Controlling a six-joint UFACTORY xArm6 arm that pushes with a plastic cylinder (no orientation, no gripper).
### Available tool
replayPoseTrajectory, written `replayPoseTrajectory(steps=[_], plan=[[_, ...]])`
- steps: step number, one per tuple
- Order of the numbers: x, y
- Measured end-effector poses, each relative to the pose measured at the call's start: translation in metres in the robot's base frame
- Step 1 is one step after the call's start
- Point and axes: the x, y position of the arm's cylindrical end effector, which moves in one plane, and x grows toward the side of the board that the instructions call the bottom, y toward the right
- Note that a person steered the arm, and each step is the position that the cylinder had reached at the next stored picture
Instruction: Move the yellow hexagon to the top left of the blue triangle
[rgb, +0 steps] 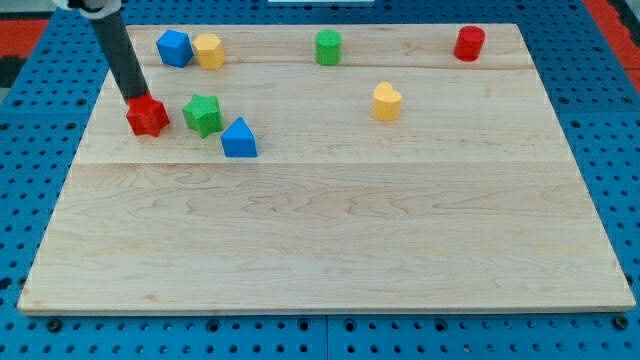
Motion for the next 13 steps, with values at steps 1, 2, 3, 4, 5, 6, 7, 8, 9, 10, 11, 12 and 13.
replayPoseTrajectory(steps=[1,2,3,4,5,6,7,8,9,10,11,12,13], plan=[[-0.02,-0.006],[-0.036,0.019],[-0.035,0.071],[-0.067,0.102],[-0.104,0.113],[-0.128,0.096],[-0.141,0.051],[-0.146,0.033],[-0.146,0.006],[-0.146,-0.007],[-0.138,-0.005],[-0.107,0.036],[-0.09,0.084]])
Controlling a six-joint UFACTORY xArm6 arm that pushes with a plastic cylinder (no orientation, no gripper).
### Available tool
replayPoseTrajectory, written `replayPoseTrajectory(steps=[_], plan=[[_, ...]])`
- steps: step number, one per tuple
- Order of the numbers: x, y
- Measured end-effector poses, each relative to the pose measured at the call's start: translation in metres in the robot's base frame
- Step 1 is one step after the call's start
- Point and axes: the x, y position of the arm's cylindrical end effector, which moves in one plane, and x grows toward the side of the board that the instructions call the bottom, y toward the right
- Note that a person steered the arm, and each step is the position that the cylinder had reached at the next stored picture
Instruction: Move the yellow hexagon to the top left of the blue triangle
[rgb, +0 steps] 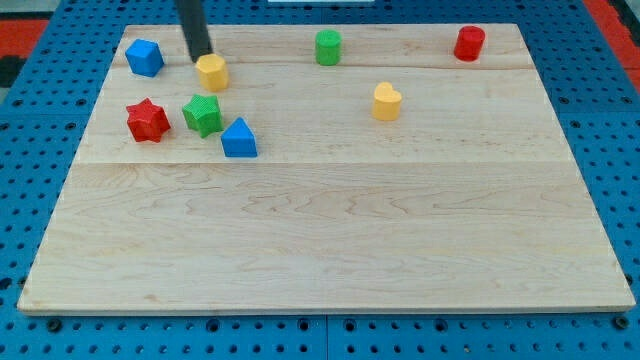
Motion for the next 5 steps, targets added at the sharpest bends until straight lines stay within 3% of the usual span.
replayPoseTrajectory(steps=[5], plan=[[-0.022,-0.012]])
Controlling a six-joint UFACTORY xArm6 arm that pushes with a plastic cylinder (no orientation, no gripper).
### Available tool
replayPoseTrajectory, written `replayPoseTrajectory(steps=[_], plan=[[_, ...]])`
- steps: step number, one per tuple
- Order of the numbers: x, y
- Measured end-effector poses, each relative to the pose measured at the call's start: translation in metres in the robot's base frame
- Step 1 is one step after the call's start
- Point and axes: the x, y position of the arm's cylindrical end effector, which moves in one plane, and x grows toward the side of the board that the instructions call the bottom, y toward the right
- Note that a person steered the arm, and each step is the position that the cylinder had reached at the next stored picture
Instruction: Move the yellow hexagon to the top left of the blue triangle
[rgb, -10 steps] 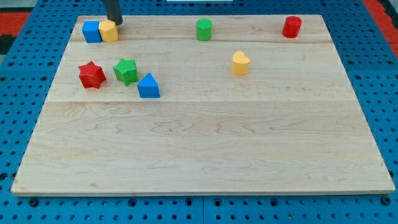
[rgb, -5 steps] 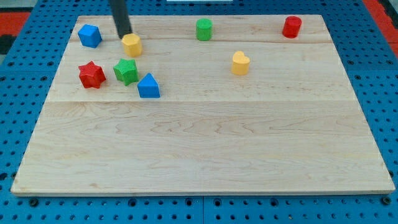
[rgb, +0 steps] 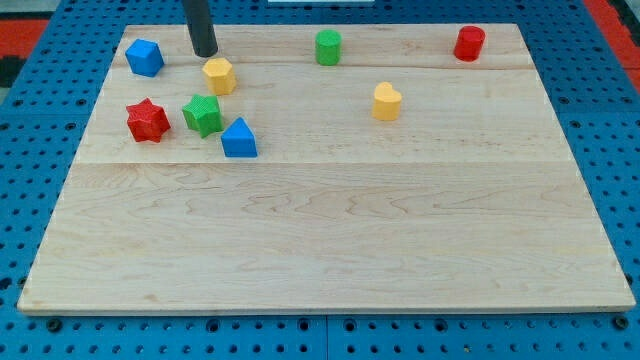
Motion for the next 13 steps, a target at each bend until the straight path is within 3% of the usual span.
replayPoseTrajectory(steps=[5,6,9,12,13], plan=[[0.015,0.004],[0.042,0.039],[0.073,0.006],[0.141,0.006],[0.151,0.045]])
